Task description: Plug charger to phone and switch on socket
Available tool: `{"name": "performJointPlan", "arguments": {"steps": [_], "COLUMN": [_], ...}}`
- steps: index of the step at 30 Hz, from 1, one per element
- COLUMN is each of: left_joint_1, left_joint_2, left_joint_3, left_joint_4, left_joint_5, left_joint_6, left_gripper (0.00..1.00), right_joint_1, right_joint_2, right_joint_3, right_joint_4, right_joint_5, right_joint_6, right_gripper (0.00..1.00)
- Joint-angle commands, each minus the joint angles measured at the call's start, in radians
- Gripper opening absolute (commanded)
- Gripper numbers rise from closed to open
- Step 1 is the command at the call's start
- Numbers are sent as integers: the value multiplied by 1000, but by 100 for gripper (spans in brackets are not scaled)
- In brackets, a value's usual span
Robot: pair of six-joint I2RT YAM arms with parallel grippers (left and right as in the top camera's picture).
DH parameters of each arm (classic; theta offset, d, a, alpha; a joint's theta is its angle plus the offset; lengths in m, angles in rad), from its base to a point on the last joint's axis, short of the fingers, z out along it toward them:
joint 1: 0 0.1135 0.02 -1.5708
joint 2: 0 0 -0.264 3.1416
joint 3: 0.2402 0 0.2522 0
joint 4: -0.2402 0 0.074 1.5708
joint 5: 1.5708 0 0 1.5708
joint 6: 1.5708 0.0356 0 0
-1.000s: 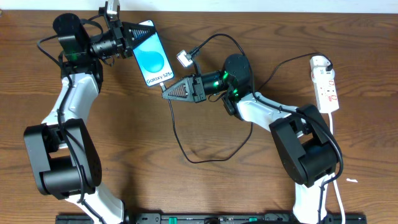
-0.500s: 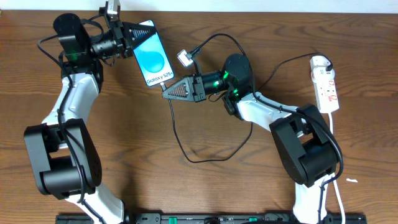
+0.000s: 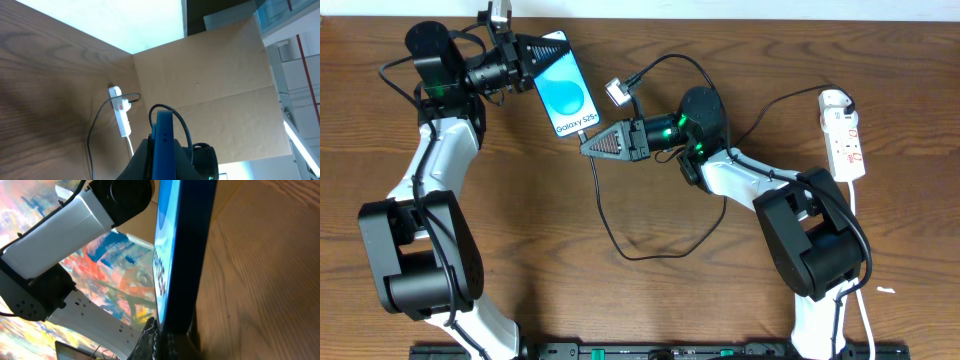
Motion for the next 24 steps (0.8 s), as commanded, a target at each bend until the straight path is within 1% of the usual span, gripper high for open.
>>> {"name": "performJointPlan", "arguments": {"steps": [1,15,24], "left_joint_1": [-6,-7,-7], "left_joint_2": [4,4,4], "left_joint_3": [3,3,3], "left_joint_4": [5,4,4], "left_joint_5": [50,142,147], "left_joint_6": [6,35,35], "left_gripper": [8,7,8], "right_joint_1": [-11,-12,-12], "right_joint_2": [-7,-7,-7], "right_joint_3": [3,3,3], "right_joint_4": [6,6,6], "right_joint_5": [100,109,119], "right_joint_6": [25,43,47], "right_gripper": [1,1,1]}}
